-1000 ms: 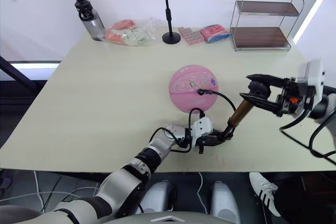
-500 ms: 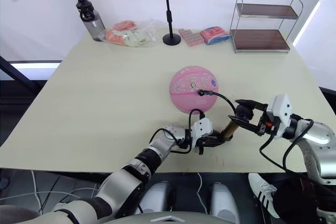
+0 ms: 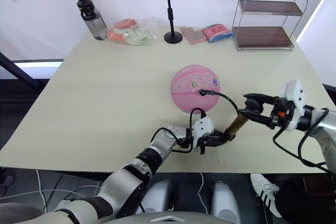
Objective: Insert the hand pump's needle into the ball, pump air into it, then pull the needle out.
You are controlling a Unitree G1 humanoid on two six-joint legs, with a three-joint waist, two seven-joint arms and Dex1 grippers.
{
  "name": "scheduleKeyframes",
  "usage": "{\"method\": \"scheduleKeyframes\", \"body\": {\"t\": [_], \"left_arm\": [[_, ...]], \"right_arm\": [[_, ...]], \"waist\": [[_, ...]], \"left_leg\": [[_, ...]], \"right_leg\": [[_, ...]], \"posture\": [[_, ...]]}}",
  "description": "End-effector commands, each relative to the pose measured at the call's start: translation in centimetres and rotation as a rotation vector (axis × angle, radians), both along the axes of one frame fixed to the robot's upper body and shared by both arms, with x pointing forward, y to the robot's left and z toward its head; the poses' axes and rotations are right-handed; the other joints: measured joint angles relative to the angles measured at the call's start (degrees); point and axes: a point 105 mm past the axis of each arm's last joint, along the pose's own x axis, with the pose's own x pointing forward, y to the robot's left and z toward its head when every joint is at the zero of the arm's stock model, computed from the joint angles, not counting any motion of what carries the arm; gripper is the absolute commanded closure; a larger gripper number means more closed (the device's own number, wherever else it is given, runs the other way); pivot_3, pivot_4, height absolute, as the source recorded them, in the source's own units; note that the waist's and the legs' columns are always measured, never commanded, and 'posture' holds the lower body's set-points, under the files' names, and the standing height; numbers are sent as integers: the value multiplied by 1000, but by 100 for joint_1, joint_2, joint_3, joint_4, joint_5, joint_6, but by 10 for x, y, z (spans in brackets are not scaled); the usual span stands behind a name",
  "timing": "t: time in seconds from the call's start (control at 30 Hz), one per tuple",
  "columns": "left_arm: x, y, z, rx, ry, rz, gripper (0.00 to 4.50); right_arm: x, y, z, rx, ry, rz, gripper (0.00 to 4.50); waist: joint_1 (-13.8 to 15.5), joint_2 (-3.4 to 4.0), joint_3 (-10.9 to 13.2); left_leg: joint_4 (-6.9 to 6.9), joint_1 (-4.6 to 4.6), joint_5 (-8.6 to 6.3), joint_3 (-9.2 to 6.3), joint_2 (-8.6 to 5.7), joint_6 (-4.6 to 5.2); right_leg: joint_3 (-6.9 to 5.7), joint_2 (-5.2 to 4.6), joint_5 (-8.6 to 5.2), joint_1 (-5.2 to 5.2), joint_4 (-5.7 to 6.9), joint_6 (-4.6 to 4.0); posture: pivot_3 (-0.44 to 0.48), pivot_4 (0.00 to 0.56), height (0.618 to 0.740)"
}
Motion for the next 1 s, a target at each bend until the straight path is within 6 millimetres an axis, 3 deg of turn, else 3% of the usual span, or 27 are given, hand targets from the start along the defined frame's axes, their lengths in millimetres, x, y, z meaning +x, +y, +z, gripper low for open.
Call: {"method": "scheduleKeyframes", "body": {"t": [0.03,0.4,0.6,0.7,0.8,1.0], "left_arm": [[-12,26,-40,137,118,44,3500],[-11,26,-40,132,113,46,3500],[-11,26,-40,132,112,46,3500],[-11,26,-40,132,111,47,3500],[-10,25,-40,131,106,50,3500],[-10,25,-39,133,102,54,3500]], "right_arm": [[-10,-2,49,76,-80,75,2344],[-17,-12,117,116,-126,99,2344],[-20,-12,130,75,-136,110,2344],[-20,-5,111,-4,-103,123,2344],[-16,-5,77,-60,-48,105,2344],[-11,4,38,-32,-16,84,2344]], "waist": [[0,17,21],[-6,38,60],[-7,43,62],[-8,44,62],[-6,41,58],[-28,13,30]], "left_leg": [[0,-2,0,0,-1,0],[5,-4,0,5,-5,1],[5,-6,0,7,-5,1],[6,-6,0,9,-4,1],[6,-6,0,9,-4,1],[9,13,0,9,-3,1]], "right_leg": [[0,-2,0,0,-1,1],[3,-9,-2,-2,-2,6],[5,-9,-1,-4,-2,7],[7,-9,-1,-6,-1,7],[7,-9,-1,-6,-1,7],[9,0,-1,9,2,10]], "posture": [[0,150,740],[0,150,740],[0,150,740],[0,150,740],[0,150,740],[0,150,740]]}}
